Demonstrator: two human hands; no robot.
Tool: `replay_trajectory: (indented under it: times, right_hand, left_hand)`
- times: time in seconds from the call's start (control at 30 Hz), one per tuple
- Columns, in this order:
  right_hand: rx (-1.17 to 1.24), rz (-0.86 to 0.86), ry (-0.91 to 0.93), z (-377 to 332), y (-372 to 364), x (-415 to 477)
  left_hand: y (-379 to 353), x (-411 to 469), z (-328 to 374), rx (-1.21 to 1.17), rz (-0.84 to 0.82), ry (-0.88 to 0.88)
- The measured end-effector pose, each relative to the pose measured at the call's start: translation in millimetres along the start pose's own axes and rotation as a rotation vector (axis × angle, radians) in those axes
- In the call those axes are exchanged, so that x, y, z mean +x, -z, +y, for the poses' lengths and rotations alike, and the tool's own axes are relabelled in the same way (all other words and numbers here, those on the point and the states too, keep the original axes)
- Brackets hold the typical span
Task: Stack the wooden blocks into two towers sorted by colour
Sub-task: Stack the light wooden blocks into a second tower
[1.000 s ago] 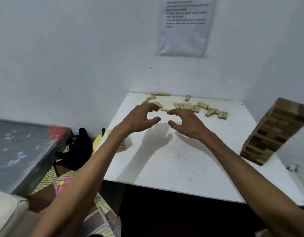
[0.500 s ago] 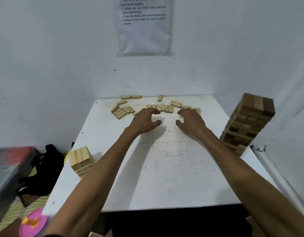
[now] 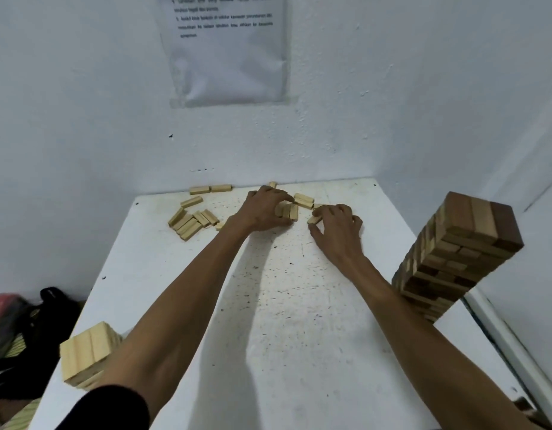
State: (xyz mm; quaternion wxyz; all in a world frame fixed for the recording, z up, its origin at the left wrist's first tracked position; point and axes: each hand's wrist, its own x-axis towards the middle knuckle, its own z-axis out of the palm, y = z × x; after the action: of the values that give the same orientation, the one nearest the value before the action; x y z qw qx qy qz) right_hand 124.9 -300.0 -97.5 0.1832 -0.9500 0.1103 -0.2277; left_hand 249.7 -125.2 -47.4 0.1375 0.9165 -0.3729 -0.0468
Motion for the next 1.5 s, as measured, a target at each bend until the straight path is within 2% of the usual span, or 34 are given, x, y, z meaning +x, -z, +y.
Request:
replay_trajectory:
  times: [0.1,0.4,0.7,1.0,1.27,1.5]
  right_hand:
    - [0.007,0.049,0.022,5,-3,-1]
    - [-0.006,0.095,-0.008,2,-10,-1]
    - [0.008,0.079,-0.016,1,-7,-10]
    - [0.057,0.091,0.005,-11,2,-27]
    - [0.21,0.024,0.001,-19,28,-66]
    - [0.313,-0.045,0.137,-30,46,-127]
  left_hand:
    - [-2,9,-3,-0.006,-0.031,-0.035]
    - [-12,9,-1,-0.13,0.109,-0.095]
    - [-10,-4,10,-0.1,0.135,-0.147]
    - [-18,-21,14,-0.202,0.165,-0.099]
    - [-12,-82,23,-0.258,0.22,-0.119]
    - [-18,-172,42,-0.309,0.224,-0.073]
